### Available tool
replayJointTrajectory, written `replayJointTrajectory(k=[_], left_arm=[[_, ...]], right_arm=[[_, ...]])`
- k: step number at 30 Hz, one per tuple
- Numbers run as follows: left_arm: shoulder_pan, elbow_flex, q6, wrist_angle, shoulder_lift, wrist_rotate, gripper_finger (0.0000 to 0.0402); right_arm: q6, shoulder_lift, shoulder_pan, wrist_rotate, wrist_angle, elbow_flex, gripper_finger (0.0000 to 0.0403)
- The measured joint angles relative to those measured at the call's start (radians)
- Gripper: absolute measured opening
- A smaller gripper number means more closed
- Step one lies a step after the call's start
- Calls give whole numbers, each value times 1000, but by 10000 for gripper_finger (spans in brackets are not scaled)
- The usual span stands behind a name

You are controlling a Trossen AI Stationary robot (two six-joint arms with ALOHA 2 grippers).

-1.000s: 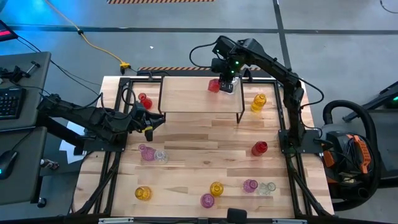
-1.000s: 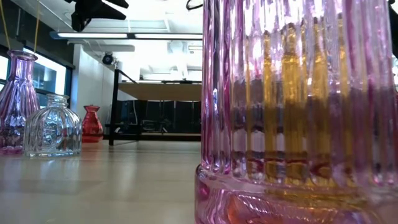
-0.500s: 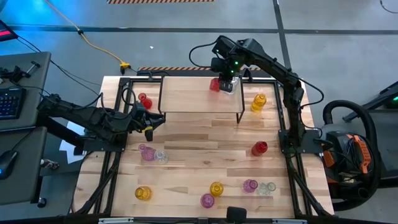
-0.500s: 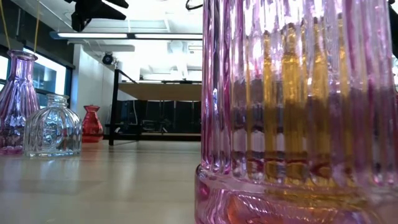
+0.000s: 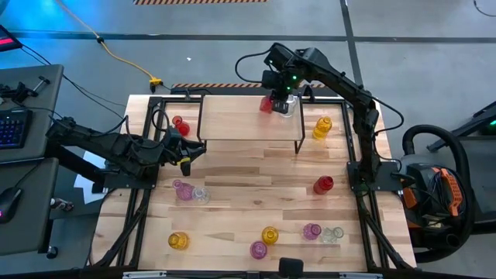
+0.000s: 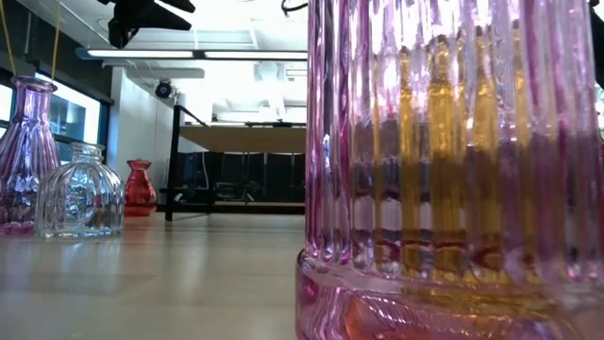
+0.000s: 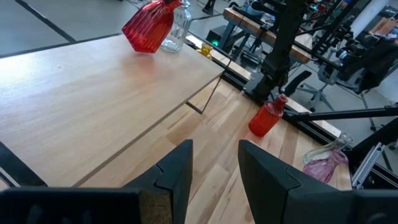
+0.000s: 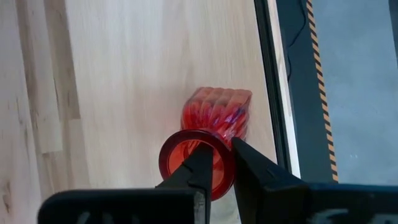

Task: Sort vases onto shelf
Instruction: Put the center red vase on the shelf

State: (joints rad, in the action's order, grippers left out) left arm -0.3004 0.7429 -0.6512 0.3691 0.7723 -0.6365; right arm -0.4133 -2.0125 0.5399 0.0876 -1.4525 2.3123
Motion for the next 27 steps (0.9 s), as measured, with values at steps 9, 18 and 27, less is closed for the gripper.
replayJointTrajectory(k=[9,18,27], left_arm=[[0,0,0,0,0,0,120],[0,0,0,1,0,4,120],[0,0,0,-2,0,3,120]], right_arm=[[-9,-16,-14,-1,7,2,28],[-7,-16,-17,-5,-1,2,28],[40,-19,-17,-53,-26,2,43]])
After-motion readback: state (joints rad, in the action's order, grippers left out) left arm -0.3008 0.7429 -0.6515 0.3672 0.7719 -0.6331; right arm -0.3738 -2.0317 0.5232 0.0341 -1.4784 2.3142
